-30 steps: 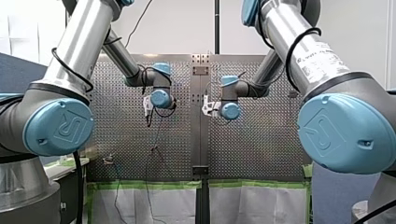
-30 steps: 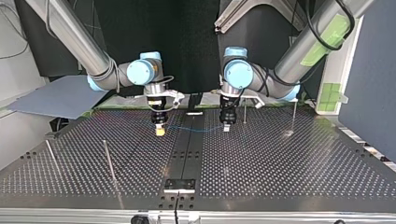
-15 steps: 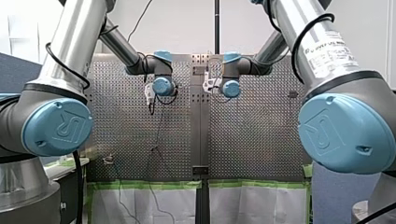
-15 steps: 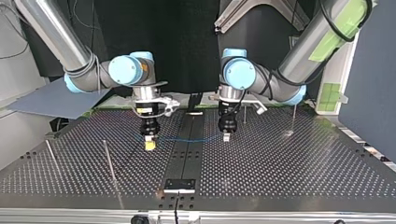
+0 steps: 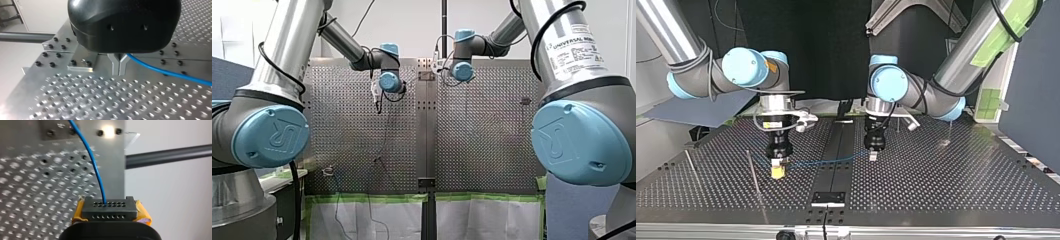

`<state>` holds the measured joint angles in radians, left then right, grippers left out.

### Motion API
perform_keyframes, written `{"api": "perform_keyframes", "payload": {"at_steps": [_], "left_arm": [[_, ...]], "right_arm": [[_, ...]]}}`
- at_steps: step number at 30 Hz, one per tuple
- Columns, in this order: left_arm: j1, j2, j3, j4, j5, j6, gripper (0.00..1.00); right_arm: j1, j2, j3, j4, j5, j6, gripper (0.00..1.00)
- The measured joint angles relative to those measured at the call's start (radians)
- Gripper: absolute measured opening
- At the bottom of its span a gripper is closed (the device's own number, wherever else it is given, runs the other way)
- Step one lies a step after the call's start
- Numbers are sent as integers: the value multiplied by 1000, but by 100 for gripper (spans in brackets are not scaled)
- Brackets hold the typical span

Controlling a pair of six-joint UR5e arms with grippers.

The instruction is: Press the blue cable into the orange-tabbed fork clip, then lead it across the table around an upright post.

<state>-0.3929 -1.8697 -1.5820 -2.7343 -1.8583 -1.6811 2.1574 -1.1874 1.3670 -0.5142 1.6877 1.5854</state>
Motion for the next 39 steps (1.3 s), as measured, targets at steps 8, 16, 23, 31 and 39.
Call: {"api": "perform_keyframes", "payload": {"at_steps": [8,16,23,31,39], "left_arm": [[-20,0,82,-67,-8,0,0],[-43,-1,148,-102,-27,-1,0],[-63,-1,196,-132,-28,-2,0],[-78,-1,232,-149,-23,-2,0],[-79,-18,261,-172,4,-12,0]], "right_arm": [[-19,-15,-1,13,11,4,0],[-43,-26,-1,28,20,6,0],[-66,-50,0,38,24,7,0],[-96,-70,-1,71,26,14,0],[-133,-75,-1,92,29,24,0]]}}
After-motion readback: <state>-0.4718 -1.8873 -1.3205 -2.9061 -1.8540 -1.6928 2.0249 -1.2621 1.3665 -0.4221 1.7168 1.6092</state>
